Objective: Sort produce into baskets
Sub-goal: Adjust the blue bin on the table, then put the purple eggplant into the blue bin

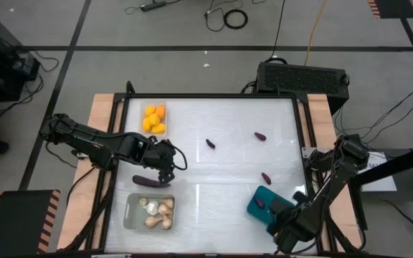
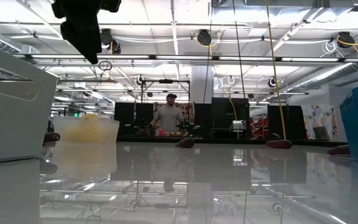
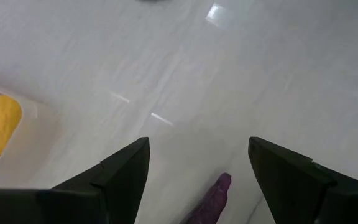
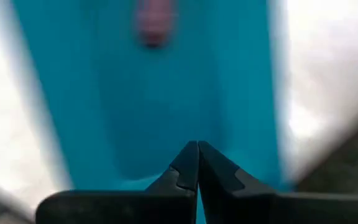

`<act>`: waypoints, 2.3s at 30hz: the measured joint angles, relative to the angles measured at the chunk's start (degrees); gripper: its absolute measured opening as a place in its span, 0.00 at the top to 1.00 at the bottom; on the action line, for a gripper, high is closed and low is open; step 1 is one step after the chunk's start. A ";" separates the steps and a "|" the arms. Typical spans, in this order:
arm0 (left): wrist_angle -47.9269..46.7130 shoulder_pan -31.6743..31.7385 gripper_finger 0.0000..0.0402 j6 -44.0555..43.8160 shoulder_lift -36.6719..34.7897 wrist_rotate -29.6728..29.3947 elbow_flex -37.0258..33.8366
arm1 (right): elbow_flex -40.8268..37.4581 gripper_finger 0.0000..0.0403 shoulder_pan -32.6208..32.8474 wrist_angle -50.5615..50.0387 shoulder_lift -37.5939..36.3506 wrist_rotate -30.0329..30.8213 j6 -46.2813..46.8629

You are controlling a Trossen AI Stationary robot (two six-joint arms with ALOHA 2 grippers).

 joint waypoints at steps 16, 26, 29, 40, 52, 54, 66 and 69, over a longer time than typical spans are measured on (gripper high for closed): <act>2.93 -0.06 0.31 -0.05 0.00 -1.07 0.00 | 0.05 1.00 -9.18 21.54 5.22 5.40 -23.39; 2.82 -0.88 0.31 -1.55 0.00 -1.09 0.00 | 0.05 1.00 -5.13 31.00 5.20 1.41 -33.53; 2.80 -0.87 0.31 -1.50 0.00 -1.15 0.00 | 0.05 1.00 -4.03 31.09 5.20 1.41 -32.00; 2.97 -0.81 0.31 -1.18 0.58 -1.72 -0.66 | 0.05 1.00 -6.62 29.45 1.97 9.55 -24.87; -5.22 -0.84 0.31 -8.20 0.63 5.84 -0.68 | 0.03 1.00 -8.41 25.52 -2.33 19.22 -21.49; -12.90 -0.83 0.31 -13.03 0.63 5.54 -0.67 | 0.03 1.00 -8.17 25.59 -3.23 20.83 -21.34; -20.67 -4.18 0.31 6.88 0.61 16.53 -5.14 | 0.03 1.00 -7.82 26.57 -3.87 21.91 -21.78; -17.21 -5.35 0.31 10.56 0.63 17.87 -9.84 | 0.03 1.00 -7.51 27.32 -3.87 22.77 -21.64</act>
